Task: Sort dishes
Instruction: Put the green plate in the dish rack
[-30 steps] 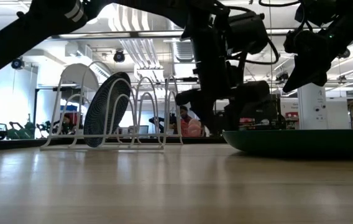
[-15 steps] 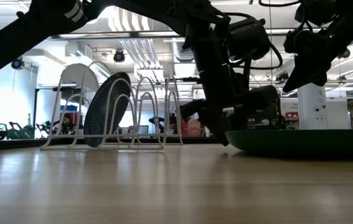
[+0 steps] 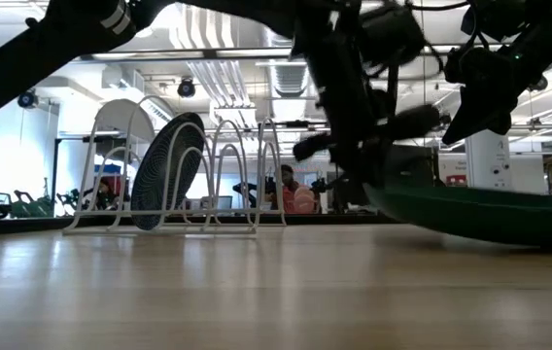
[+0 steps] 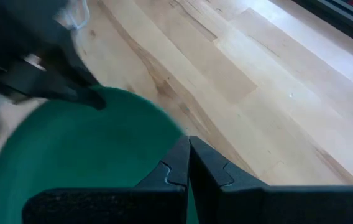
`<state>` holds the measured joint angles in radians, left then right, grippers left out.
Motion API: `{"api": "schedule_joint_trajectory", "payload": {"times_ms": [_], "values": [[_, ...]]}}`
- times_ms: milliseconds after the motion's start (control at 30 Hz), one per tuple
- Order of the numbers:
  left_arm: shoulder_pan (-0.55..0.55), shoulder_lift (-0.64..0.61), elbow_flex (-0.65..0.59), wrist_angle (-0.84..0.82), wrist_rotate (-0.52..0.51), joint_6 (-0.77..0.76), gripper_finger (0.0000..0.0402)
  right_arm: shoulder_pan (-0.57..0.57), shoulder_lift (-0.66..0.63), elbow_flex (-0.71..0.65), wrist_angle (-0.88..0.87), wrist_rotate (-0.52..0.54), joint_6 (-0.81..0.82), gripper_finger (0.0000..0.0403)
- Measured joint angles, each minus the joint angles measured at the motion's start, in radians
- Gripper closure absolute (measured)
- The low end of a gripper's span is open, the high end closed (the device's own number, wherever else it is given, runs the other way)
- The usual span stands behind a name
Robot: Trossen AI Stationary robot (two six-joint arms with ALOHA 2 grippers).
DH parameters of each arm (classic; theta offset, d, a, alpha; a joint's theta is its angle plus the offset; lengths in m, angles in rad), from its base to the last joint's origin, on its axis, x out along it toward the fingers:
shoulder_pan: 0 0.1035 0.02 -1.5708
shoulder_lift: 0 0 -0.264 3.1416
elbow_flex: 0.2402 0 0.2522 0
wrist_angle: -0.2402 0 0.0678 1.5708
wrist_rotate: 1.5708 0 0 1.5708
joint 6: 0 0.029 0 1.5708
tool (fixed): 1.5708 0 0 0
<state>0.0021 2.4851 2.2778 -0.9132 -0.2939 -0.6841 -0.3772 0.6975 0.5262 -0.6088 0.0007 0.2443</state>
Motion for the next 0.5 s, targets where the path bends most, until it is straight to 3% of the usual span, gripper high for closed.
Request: {"api": "schedule_joint_trajectory", "payload": {"times_ms": [100, 500], "values": [[-0.013, -0.001, 0.08, -0.091, -0.031, 0.019, 0.04, 0.0, 0.0, 0.0, 0.0, 0.0, 0.0, 0.0403], [-0.038, -0.073, 0.073, -0.156, -0.199, 0.01, 0.0401, 0.0, -0.001, 0.0, 0.007, 0.001, -0.002, 0.0403]]}}
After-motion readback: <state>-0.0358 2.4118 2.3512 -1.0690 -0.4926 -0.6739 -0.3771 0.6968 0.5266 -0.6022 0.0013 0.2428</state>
